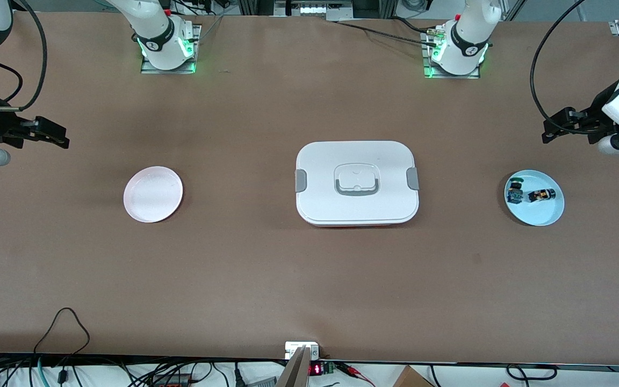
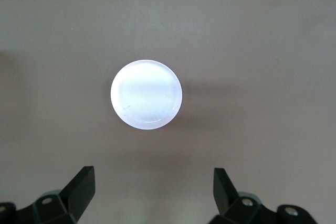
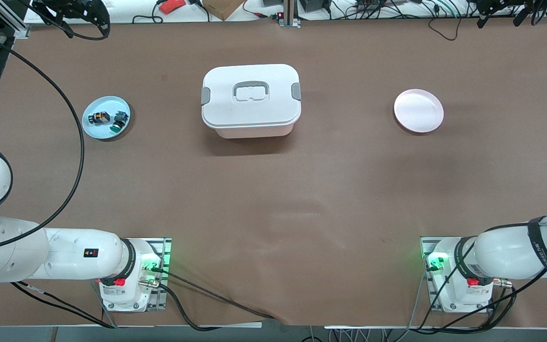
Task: Transfer orange switch to right arm and place
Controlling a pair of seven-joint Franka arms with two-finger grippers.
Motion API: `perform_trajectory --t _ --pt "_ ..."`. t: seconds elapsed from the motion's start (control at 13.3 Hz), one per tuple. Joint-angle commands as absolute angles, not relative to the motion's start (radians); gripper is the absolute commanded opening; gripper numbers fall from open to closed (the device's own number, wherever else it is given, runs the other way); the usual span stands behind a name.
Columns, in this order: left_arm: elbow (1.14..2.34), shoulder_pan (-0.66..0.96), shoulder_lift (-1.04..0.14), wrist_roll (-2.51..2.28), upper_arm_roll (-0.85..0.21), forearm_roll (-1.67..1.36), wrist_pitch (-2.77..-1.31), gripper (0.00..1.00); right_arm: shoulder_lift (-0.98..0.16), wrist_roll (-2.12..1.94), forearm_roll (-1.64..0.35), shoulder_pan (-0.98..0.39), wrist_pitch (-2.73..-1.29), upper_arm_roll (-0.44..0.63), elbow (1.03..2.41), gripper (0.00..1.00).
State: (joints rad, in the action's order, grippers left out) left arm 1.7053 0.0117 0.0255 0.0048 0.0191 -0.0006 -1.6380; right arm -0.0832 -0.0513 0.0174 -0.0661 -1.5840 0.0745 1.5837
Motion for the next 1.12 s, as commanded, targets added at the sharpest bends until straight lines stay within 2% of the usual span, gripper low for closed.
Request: perform_trajectory --t 0.0,0.82,1.05 --pt "1.672 0.011 0.008 -0.003 0.017 0.002 -1.615 1.00 -0.075 -0.098 0.000 -0.064 -1.575 0.078 1.574 1.00" --pt "1.671 0.011 0.008 -0.006 0.023 0.003 -1.614 1.00 -0.077 -0.052 0.002 -0.066 -1.569 0.069 1.574 1.00" --pt "1.671 0.011 0.009 -0.006 0.025 0.002 -1.573 1.00 -0.075 -0.049 0.008 -0.071 -1.571 0.067 1.574 1.00"
